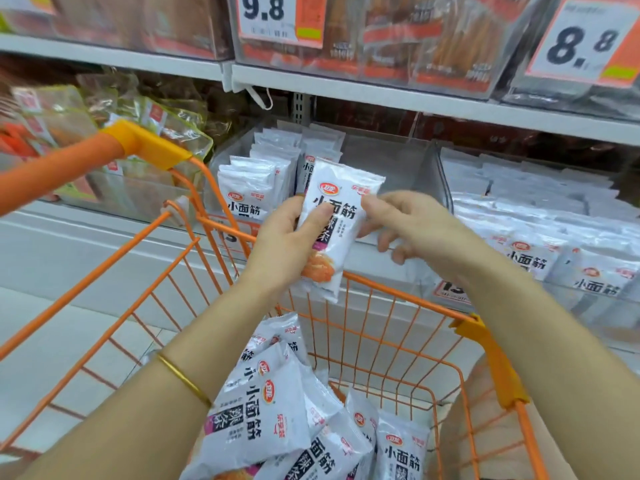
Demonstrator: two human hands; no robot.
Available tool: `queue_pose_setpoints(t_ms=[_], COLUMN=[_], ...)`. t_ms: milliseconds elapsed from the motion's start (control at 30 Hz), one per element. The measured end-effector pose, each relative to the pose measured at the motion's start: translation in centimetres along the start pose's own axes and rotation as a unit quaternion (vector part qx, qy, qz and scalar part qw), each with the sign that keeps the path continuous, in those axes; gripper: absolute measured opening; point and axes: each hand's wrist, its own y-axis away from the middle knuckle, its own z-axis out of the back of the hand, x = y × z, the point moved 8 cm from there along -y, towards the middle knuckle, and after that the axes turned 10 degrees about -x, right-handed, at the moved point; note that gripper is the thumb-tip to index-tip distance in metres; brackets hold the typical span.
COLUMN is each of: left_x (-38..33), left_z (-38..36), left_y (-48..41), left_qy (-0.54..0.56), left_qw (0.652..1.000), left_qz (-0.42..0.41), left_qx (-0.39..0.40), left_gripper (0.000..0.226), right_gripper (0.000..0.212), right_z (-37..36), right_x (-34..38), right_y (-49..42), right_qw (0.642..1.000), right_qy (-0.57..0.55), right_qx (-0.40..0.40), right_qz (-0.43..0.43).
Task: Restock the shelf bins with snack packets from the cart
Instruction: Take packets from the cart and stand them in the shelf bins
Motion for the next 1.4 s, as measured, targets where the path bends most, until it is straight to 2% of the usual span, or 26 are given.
queue_pose_setpoints(t_ms=[33, 100, 167, 233, 300, 367, 400, 467, 533, 667, 833, 900, 1067, 1267, 1400], left_x=[0.0, 0.1, 0.2, -0.1, -0.2, 0.5, 1.3, 3.0, 3.9, 3.8, 3.8, 3.9, 3.8, 3.7, 3.4], left_z=[0.3, 0.5, 0.9, 1.8, 2.2, 1.6, 1.0, -0.1, -0.5, -0.4, -0.5, -0.6, -0.4, -0.5, -0.4], left_y=[-0.2, -0.3, -0.6, -1.4, -1.6, -1.5, -1.3, -0.8, -0.6, -0.6, -0.6, -0.7, -0.6, -0.5, -0.5], left_qy=[0.010, 0.018, 0.008, -0.084, -0.206, -0.316, -0.362, -0.445, -0.496, -0.490, -0.506, -0.504, -0.500, -0.502, -0.511], left_qw=[1.000, 1.000, 0.999, 0.991, 0.963, 0.925, 0.908, 0.870, 0.839, 0.841, 0.830, 0.833, 0.836, 0.834, 0.829], left_qz=[0.004, 0.011, 0.007, -0.065, -0.147, -0.202, -0.210, -0.208, -0.211, -0.223, -0.229, -0.220, -0.219, -0.219, -0.218], left_qx=[-0.012, -0.021, -0.043, -0.083, -0.096, -0.051, -0.013, 0.049, 0.073, 0.059, 0.055, 0.062, 0.060, 0.065, 0.064], left_gripper=[0.020, 0.020, 0.021, 0.025, 0.027, 0.039, 0.049, 0.068, 0.079, 0.075, 0.067, 0.072, 0.075, 0.081, 0.081], right_gripper=[0.030, 0.024, 0.010, 0.010, 0.012, 0.008, 0.002, 0.013, 0.015, 0.005, 0.004, 0.020, 0.037, 0.034, 0.024], right_z=[-1.4, -3.3, -3.8, -3.1, -2.1, -1.8, -2.3, -4.3, -6.4, -8.2, -8.3, -8.7, -8.4, -7.4, -4.1], right_x=[-0.4, -0.4, -0.3, -0.7, -1.5, -2.1, -2.6, -3.9, -5.2, -6.8, -7.3, -7.1, -6.8, -6.0, -1.3], right_y=[0.1, -0.2, -1.4, -3.4, -6.0, -8.8, -10.2, -12.8, -14.7, -17.2, -20.3, -20.5, -20.1, -18.0, -12.0], right_qw=[0.999, 0.996, 0.997, 0.993, 0.981, 0.981, 0.984, 0.987, 0.986, 0.975, 0.968, 0.972, 0.975, 0.982, 0.991], right_qy=[0.002, 0.001, -0.030, -0.106, -0.168, -0.151, -0.122, -0.069, -0.028, -0.009, 0.076, 0.067, 0.086, 0.051, 0.001], right_qx=[0.047, 0.084, 0.070, 0.030, -0.029, -0.074, -0.084, -0.080, -0.077, -0.123, -0.193, -0.183, -0.158, -0.140, -0.136], right_qz=[-0.014, -0.002, 0.001, -0.047, -0.091, -0.098, -0.103, -0.120, -0.144, -0.186, -0.145, -0.134, -0.129, -0.114, -0.018])
